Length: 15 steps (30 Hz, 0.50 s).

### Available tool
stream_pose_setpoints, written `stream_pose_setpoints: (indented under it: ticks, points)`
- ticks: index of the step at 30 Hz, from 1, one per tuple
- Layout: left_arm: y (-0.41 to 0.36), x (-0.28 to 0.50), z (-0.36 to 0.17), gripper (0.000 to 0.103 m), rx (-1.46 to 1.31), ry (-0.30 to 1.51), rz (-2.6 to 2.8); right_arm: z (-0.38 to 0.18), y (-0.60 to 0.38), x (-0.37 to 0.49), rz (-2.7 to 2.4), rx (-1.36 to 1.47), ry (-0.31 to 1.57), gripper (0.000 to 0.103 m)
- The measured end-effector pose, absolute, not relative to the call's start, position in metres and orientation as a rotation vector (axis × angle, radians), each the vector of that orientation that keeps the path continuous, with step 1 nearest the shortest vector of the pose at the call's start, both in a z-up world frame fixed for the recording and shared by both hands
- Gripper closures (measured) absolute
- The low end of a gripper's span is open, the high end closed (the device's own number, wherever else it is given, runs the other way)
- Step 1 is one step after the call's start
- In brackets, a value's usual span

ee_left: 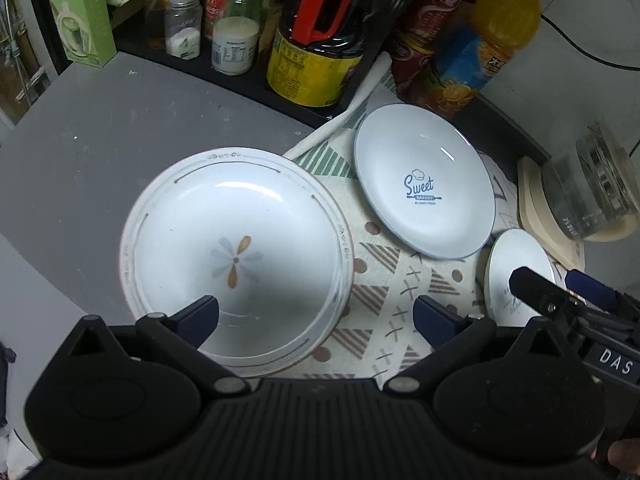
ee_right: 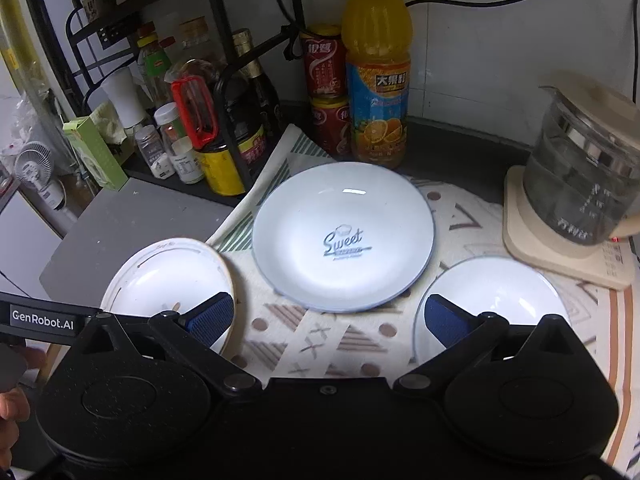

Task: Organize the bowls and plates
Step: 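Move both tools toward the white plate printed 'Sweet', then grasp the rim of the 'Sweet' plate with both tools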

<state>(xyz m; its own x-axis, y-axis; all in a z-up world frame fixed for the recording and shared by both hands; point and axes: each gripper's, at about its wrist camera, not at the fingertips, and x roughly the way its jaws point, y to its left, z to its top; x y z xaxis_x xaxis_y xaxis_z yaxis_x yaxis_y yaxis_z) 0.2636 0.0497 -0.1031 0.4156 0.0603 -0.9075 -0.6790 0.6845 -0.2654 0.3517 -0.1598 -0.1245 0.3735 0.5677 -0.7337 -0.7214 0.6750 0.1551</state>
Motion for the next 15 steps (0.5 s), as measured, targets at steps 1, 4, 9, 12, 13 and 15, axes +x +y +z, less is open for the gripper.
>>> stream_pose_setpoints:
  ticks: [1, 4, 9, 12, 13, 15]
  points:
    - [0.046, 0.268, -0.101, 0.001, -0.673, 1.038, 0.501, -0.125, -0.161, 0.356, 0.834, -0.206, 0.846, 0.000]
    - [0.039, 0.278, -0.099, 0.001, -0.673, 1.012, 0.533, -0.128, -0.161, 0.370, 0.849, -0.219, 0.849, 0.001]
    - [0.041, 0.296, -0.102, 0.003, -0.724, 0.968, 0.577, -0.130, -0.159, 0.391, 0.858, -0.206, 0.860, 0.005]
    - [0.047, 0.306, -0.107, 0.003, -0.770, 0.951, 0.602, -0.133, -0.157, 0.404, 0.846, -0.202, 0.871, 0.011]
    - [0.048, 0.309, -0.109, 0.004, -0.784, 0.940, 0.608, -0.134, -0.156, 0.408, 0.831, -0.194, 0.875, 0.015]
    - [0.052, 0.317, -0.112, 0.007, -0.799, 0.922, 0.620, -0.139, -0.157, 0.421, 0.804, -0.155, 0.909, 0.020]
